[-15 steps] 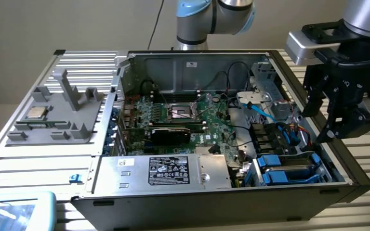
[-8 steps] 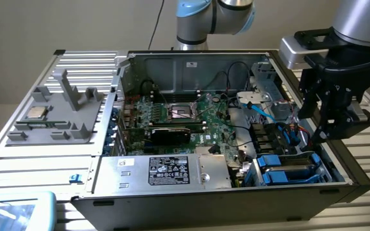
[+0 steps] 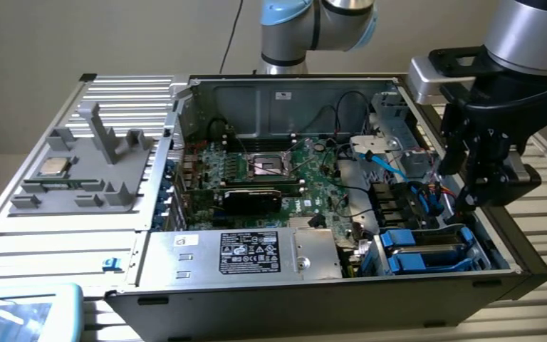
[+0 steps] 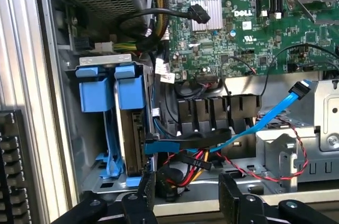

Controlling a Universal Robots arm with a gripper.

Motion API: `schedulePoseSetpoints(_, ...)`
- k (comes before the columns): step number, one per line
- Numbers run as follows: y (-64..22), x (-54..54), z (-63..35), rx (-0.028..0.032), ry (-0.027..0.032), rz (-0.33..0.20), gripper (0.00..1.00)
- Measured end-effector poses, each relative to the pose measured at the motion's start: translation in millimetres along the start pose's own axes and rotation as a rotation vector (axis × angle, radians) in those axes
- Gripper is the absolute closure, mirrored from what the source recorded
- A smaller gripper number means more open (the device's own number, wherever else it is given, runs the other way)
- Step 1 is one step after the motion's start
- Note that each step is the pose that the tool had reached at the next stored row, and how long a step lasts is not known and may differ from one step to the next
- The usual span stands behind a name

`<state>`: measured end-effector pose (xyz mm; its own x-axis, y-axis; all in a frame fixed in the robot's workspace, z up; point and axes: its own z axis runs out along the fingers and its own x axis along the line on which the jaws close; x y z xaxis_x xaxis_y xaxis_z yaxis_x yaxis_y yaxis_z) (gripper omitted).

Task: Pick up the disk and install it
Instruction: 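Insert the first disk wire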

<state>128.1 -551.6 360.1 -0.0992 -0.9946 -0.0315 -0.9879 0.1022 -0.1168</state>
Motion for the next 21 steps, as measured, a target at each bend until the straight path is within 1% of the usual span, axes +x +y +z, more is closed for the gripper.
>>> schedulePoseSetpoints(4,2.0,-3.3,3.1,0.0027,-0.0023,0.007,0.40)
schedulePoseSetpoints(6,4.3,-5.0,4.3,0.0062,-0.0031,0.009,0.40)
schedulePoseSetpoints(8,7.2,-5.8,6.0,0.0080,-0.0030,0.014,0.40)
schedulePoseSetpoints(15,10.3,-5.6,15.2,0.0103,0.0035,0.080,0.40)
schedulePoseSetpoints(19,11.5,-5.6,15.6,0.0141,0.0068,0.112,0.40)
schedulePoseSetpoints(21,12.7,-5.5,15.5,0.0149,0.0081,0.123,0.40)
